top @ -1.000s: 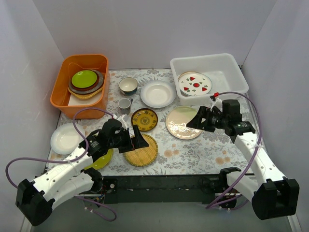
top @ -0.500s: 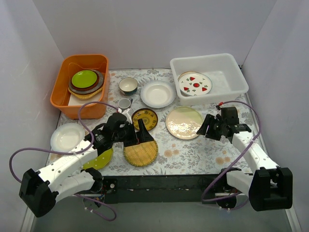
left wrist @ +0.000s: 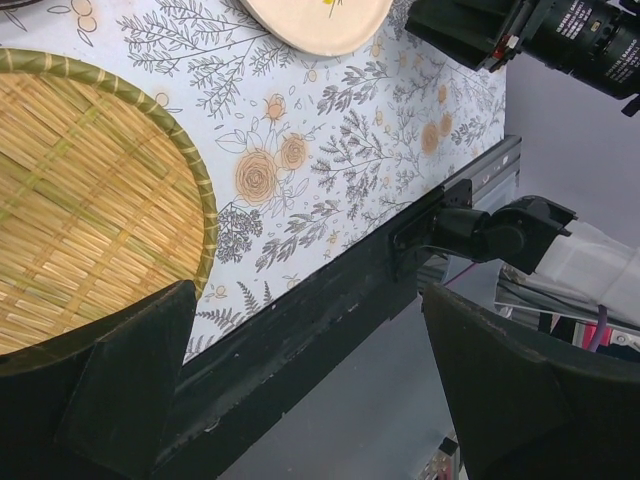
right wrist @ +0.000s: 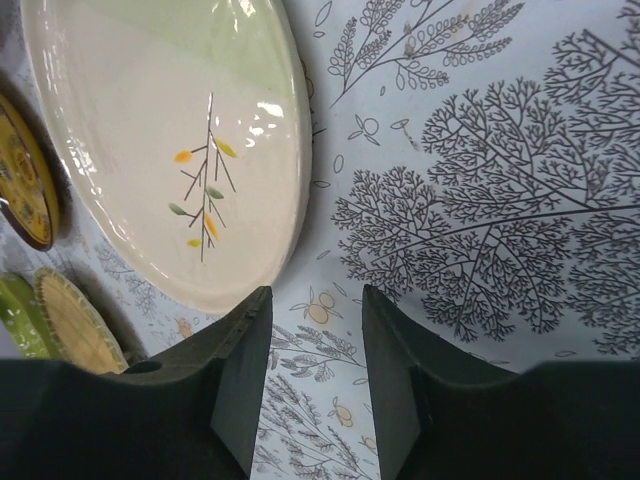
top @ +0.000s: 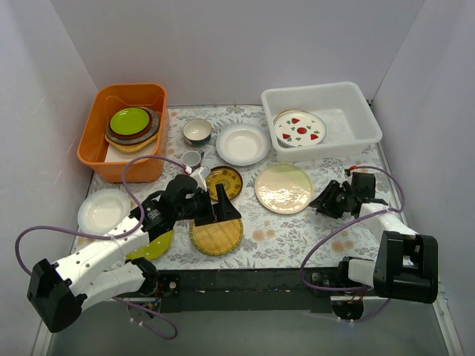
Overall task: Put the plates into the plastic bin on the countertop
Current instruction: Pick up the plate at the center of the board.
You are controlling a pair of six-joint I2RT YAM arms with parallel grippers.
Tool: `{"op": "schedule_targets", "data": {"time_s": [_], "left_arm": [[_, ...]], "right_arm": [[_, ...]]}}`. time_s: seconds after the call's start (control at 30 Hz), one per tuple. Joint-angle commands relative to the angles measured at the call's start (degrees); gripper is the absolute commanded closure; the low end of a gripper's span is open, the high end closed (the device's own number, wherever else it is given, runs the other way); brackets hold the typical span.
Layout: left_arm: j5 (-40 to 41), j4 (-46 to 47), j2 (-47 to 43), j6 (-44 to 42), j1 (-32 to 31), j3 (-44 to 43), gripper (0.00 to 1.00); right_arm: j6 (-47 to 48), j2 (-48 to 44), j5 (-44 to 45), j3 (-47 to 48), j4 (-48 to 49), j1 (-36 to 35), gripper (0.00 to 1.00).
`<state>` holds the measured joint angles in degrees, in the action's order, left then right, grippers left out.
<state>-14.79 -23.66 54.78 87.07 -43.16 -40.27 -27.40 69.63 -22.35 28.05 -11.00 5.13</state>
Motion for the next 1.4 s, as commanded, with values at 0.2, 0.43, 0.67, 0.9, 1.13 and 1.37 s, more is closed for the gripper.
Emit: {"op": "schedule_targets", "data": {"time_s": [0.2, 0.43, 0.67, 0.9, 1.13, 1.37], "left_arm": [[1.3, 0.7, -0.4, 0.6, -1.6, -2.4, 0.04], [1.4, 0.5, 0.2, 0.6, -2.0, -2.9, 0.04], [1.3, 0.3, 1.1, 0.2, -2.2, -3.8, 0.04], [1.4, -0.4, 1.7, -0.1, -2.3, -4.3, 0.04], [1.4, -0.5, 2.2, 0.0, -2.4, -4.4, 0.04], [1.9, -0.3, 2.4, 0.1, -2.5, -4.1, 0.04]], "right_arm": [[-7.1, 3.5, -4.4, -2.6, 14.3, 0.2, 0.55], [-8.2, 7.4, -3.8, -4.4, 18.3, 0.2, 0.59], [-9.4, 10.9, -4.0, -5.7, 22.2, 0.2, 0.67], [-9.7, 13.8, -3.6, -7.3, 24.5, 0.2, 0.72], [-8.7, 14.0, -3.4, -6.6, 23.9, 0.2, 0.87], [-7.0, 11.9, -4.3, -4.6, 20.5, 0.2, 0.97]]}}
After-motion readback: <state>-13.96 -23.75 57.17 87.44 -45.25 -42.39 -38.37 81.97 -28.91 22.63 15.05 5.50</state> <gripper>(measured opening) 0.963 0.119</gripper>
